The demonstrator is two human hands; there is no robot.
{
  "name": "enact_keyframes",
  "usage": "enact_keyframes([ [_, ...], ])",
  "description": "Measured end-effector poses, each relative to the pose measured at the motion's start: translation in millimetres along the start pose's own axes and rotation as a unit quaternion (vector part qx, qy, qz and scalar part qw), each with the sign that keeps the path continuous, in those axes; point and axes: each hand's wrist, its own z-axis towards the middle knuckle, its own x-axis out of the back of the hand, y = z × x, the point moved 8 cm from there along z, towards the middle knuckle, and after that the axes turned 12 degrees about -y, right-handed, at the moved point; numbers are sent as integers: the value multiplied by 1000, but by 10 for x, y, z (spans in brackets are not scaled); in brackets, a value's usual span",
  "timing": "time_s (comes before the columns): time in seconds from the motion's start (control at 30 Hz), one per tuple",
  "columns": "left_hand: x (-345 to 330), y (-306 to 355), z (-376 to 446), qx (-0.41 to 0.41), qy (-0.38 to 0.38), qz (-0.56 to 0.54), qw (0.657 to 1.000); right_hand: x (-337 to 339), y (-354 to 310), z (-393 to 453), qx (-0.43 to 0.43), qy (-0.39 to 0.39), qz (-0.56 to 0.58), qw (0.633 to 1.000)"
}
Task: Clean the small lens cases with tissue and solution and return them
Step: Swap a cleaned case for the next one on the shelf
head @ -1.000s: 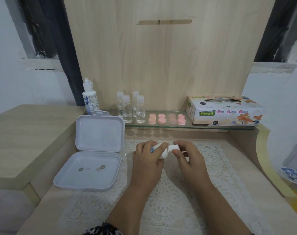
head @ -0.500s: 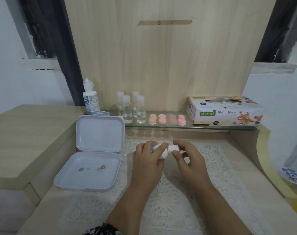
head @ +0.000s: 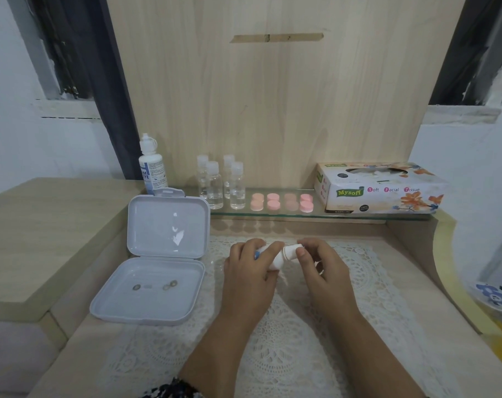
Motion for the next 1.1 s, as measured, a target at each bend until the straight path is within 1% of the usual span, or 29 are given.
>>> enact_keyframes([
  [0.1, 24, 24, 4, 0, -10, -42, 999, -18, -34, 9, 13, -4, 11, 1000],
  [0.2, 69, 34, 6, 14, -22, -102, 994, -26, -57, 30, 8, -16, 28, 999],
  [0.3, 152, -26, 24, 59, -10, -166, 984, -22, -92, 84, -8, -30, 32, 999],
  [0.37, 237, -39, 54, 97, -6, -186, 978, -18, -155, 138, -14, -41, 10, 999],
  [0.43, 307, -59, 111, 138, -26, -203, 969, -40, -265, 210, -8, -54, -19, 998],
  [0.5, 350, -128, 185, 180, -57, -246, 951, -77, -401, 287, 4, -69, -45, 997],
  [0.57, 448, -217, 272, 200, -66, -280, 937, -119, -527, 366, 9, -78, -52, 996],
  [0.67, 715, -343, 442, 203, -63, -304, 929, -206, -700, 499, 13, -84, -67, 994],
  [0.77, 1112, -491, 674, 198, -33, -299, 933, -329, -796, 674, -12, -98, -110, 989],
  [0.87, 1488, -681, 923, 206, 8, -256, 944, -476, -875, 851, -24, -115, -148, 982],
  [0.97, 1721, -882, 1123, 219, 30, -212, 952, -617, -1022, 1000, 8, -111, -198, 974],
  [1.1, 1790, -1125, 1272, 237, 28, -156, 958, -728, -1195, 1160, 63, -67, -226, 970],
])
